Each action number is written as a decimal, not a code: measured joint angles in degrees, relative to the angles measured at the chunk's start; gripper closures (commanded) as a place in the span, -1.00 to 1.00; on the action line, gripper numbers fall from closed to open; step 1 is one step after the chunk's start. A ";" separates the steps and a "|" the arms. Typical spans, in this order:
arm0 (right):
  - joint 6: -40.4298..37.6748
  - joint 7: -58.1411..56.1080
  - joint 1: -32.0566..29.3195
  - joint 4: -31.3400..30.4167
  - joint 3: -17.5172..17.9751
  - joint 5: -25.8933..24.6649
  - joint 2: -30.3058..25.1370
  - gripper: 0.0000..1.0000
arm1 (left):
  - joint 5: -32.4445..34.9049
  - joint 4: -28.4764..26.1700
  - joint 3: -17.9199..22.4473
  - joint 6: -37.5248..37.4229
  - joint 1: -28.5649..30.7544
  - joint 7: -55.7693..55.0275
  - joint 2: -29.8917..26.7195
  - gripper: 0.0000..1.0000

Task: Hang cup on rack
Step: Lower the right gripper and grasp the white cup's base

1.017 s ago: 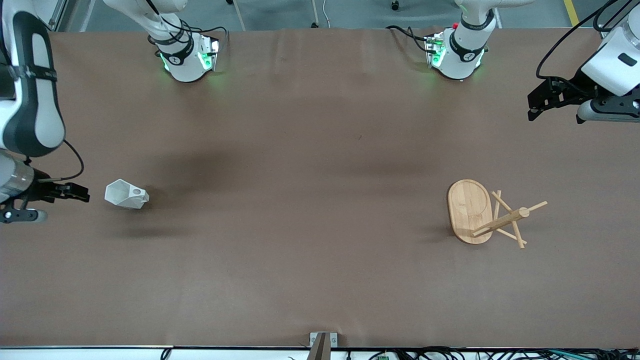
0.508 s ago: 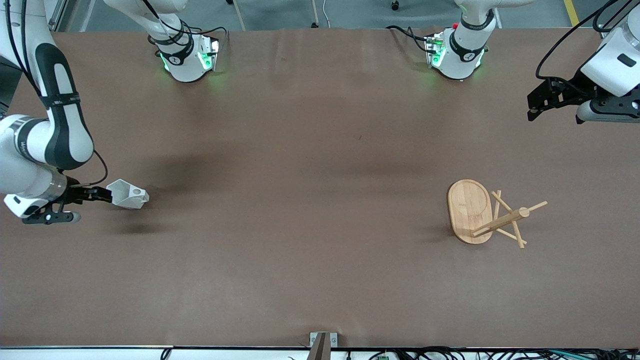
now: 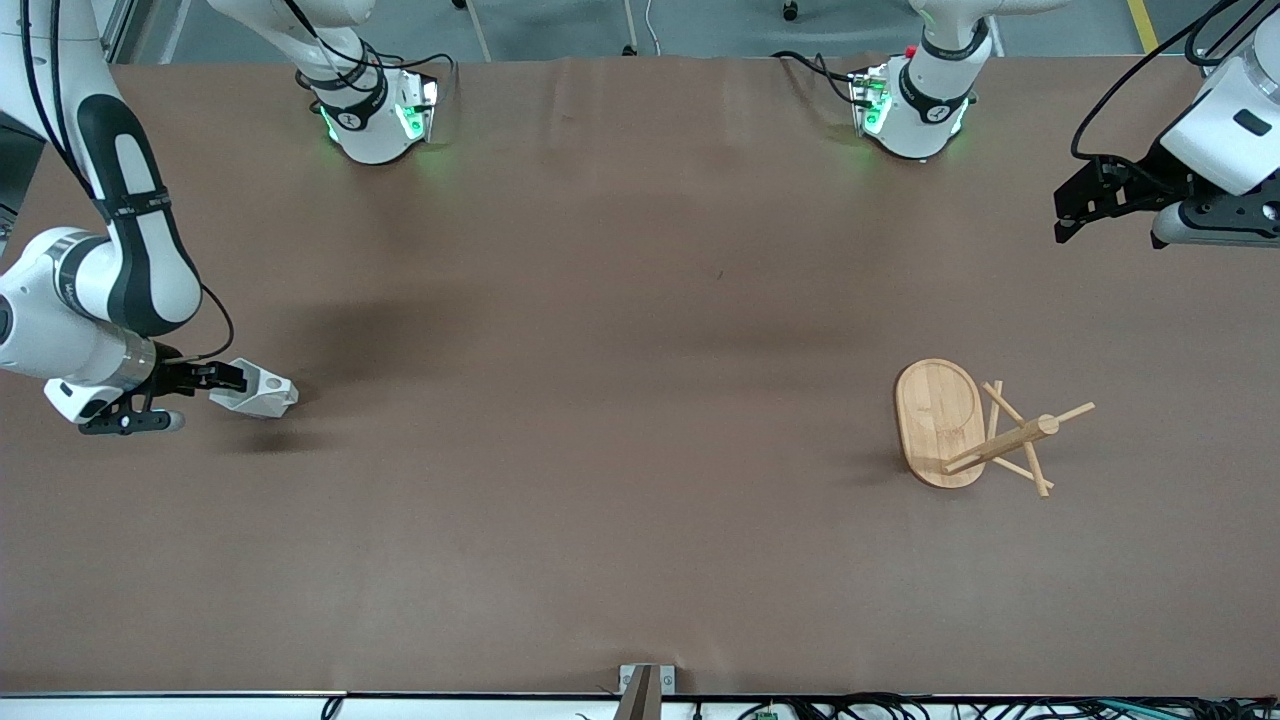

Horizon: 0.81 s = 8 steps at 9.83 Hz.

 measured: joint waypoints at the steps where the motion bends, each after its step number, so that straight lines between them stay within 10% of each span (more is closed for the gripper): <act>1: 1.06 -1.50 -0.01 -0.19 0.01 0.02 0.09 0.80 | 0.00 0.00 0.00 0.00 0.00 0.00 0.00 -1.00; 8: 2.71 -6.06 -0.21 -0.17 0.41 0.29 1.09 0.99 | 0.00 0.00 0.00 0.00 0.02 0.00 0.04 -1.00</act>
